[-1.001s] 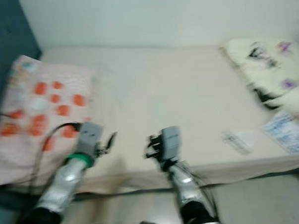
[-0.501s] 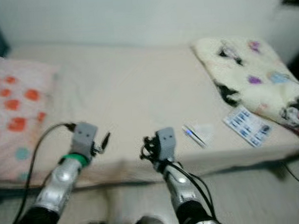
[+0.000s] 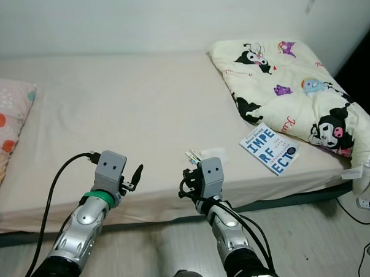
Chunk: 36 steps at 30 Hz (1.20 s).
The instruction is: Clean up the room
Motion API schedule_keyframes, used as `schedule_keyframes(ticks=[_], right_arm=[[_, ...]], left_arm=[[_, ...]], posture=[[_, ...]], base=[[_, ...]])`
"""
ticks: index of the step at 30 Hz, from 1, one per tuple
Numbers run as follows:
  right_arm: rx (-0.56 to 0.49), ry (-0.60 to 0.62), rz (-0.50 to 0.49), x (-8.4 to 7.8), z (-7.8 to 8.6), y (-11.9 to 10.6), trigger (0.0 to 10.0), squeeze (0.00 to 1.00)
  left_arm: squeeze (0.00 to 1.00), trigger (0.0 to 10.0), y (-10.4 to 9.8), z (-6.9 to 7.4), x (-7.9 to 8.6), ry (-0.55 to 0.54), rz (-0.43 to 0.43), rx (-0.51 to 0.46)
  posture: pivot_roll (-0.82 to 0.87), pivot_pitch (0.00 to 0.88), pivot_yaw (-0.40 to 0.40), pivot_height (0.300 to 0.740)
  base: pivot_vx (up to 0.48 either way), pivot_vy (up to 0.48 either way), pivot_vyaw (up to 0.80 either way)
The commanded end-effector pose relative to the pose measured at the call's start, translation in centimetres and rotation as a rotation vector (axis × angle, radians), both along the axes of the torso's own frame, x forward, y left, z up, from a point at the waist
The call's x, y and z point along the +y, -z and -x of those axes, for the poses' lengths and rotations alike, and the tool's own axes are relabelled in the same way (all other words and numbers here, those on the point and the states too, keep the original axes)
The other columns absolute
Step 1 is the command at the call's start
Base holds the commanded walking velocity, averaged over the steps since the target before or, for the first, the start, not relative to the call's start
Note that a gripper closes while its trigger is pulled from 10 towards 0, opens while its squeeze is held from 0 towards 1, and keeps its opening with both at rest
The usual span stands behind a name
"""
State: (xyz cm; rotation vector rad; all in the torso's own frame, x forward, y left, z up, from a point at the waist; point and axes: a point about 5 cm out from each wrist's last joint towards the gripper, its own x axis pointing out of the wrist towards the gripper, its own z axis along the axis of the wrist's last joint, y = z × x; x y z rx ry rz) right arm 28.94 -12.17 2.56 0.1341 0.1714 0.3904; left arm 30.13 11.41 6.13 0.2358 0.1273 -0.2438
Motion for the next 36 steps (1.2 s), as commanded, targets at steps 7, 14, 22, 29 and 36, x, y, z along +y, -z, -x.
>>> schedule_keyframes(ticks=[7,14,22,29,36], right_arm=[[0.014,-0.002,-0.001,0.07,0.34,0.40,10.0,0.00],[0.013,-0.004,0.000,0.08,0.33,0.36,10.0,0.00],[0.014,-0.008,0.003,0.07,0.35,0.39,10.0,0.00],[0.018,-0.008,0.003,0.10,0.43,0.48,10.0,0.00],[0.018,-0.011,0.029,0.14,0.46,0.54,10.0,0.00]], left_arm=[[0.00,10.0,0.43,0.11,0.42,-0.011,-0.022,0.017],[0.00,10.0,0.39,0.10,0.38,-0.009,-0.023,0.014],[0.00,10.0,0.45,0.14,0.32,-0.003,-0.024,0.016],[0.00,10.0,0.69,0.30,0.39,-0.002,-0.026,0.025],[0.00,10.0,0.75,0.36,0.39,-0.003,-0.027,0.027]], posture=[[0.04,0.000,-0.012,0.740],[0.04,0.000,-0.013,0.740],[0.04,0.000,-0.013,0.740],[0.03,0.000,-0.013,0.740],[0.04,0.000,-0.014,0.740]], base=[[0.000,0.152,0.00],[0.000,0.000,0.00],[0.000,0.000,0.00],[0.000,0.000,0.00],[0.000,0.000,0.22]])
